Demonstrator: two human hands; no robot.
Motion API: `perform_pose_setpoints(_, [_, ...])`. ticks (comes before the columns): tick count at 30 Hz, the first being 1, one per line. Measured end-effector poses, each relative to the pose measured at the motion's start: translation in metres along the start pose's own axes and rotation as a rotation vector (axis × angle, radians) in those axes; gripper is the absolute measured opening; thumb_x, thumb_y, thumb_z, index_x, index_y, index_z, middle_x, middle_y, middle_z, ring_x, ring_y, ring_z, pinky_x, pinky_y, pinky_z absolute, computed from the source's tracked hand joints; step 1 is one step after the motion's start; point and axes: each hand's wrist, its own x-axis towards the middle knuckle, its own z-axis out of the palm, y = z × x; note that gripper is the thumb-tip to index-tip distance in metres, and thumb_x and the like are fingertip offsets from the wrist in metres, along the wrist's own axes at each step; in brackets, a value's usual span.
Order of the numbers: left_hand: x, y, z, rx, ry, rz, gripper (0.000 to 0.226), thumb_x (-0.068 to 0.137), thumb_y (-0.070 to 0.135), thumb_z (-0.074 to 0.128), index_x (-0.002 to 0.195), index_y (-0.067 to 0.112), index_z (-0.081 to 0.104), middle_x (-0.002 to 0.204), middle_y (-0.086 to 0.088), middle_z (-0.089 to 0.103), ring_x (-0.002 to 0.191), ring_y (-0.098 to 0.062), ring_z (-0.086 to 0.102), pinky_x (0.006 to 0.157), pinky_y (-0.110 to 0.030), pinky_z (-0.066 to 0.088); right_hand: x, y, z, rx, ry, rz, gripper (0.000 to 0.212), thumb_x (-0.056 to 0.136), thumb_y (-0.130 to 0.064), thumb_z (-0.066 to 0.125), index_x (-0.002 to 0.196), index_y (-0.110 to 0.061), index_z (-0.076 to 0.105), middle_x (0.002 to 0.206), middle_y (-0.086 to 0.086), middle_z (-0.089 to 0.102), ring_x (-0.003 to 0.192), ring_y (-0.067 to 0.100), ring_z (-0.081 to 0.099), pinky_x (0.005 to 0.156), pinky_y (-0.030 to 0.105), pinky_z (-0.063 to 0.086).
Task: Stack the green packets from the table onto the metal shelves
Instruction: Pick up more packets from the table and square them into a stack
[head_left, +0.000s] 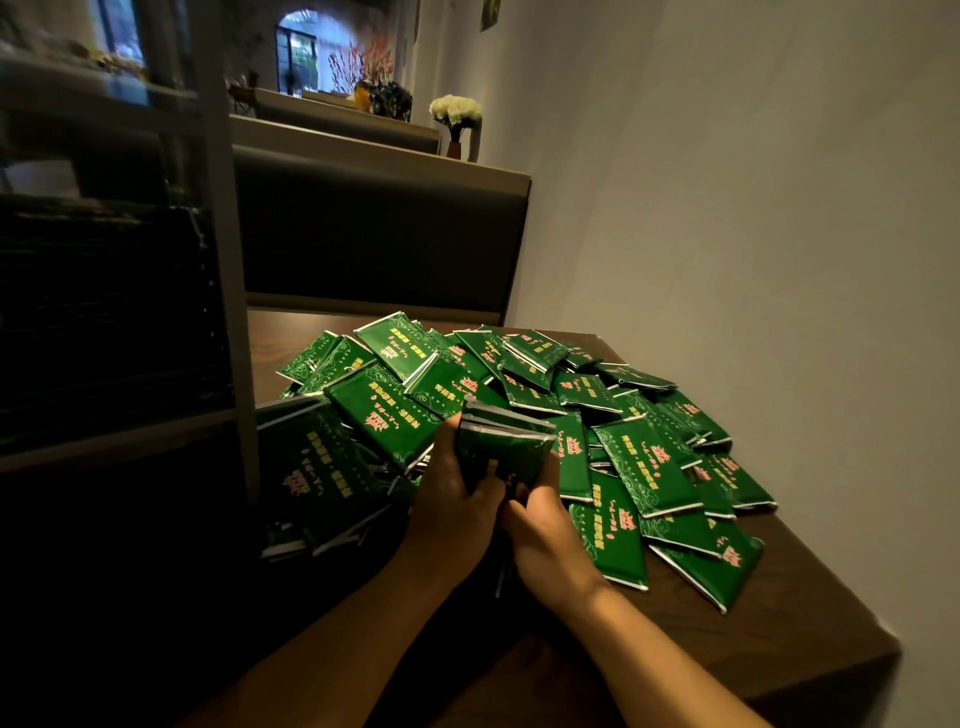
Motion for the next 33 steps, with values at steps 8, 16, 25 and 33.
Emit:
perform_pose_setpoints(8, [0.001, 0.009, -0.002, -0.023, 0.092, -0.009, 0.046, 0.084, -0.004, 0.059, 0.118, 0.023, 0.045, 0.098, 0.011, 0.061, 0.084, 0.010, 0.061, 0.064, -0.008, 0.046, -0.002, -0.027, -0.011, -0.015, 0.143, -0.091, 0.054, 0.079, -0.035, 0.058, 0.127, -0.043, 0.034, 0.106, -0.018, 0.061, 0.092, -0.010, 0.059, 0.078, 0.016, 0.048])
perform_pose_setpoints(16, [-0.007, 0.038, 0.000, -0.381, 0.252, -0.268, 0.040, 0.086, 0.014, 0.064, 0.124, 0.016, 0.050, 0.106, -0.005, 0.065, 0.096, -0.021, 0.063, 0.077, -0.035, 0.050, -0.024, -0.061, -0.007, 0.185, 0.295, -0.053, 0.056, 0.095, -0.038, 0.058, 0.141, -0.042, 0.026, 0.151, 0.011, 0.032, 0.127, 0.013, 0.034, 0.090, 0.033, 0.033])
perform_pose_setpoints(25, [-0.052, 0.100, -0.037, -0.491, 0.167, -0.302, 0.014, 0.088, 0.031, 0.060, 0.100, 0.023, 0.065, 0.094, -0.001, 0.073, 0.091, -0.016, 0.067, 0.080, -0.034, 0.048, -0.042, -0.115, -0.007, 0.138, 0.326, -0.279, 0.004, 0.093, -0.033, 0.060, 0.097, -0.032, 0.058, 0.109, -0.011, 0.059, 0.102, 0.002, 0.054, 0.079, 0.024, 0.042])
perform_pose_setpoints(33, [-0.085, 0.135, -0.104, -0.547, 0.444, -0.267, 0.034, 0.087, 0.027, 0.065, 0.114, 0.008, 0.058, 0.090, -0.007, 0.075, 0.070, -0.014, 0.073, 0.055, -0.022, 0.053, -0.057, -0.167, 0.040, 0.252, 0.044, -0.352, 0.013, 0.089, -0.035, 0.057, 0.097, -0.031, 0.066, 0.104, 0.000, 0.068, 0.099, 0.018, 0.066, 0.089, 0.046, 0.054])
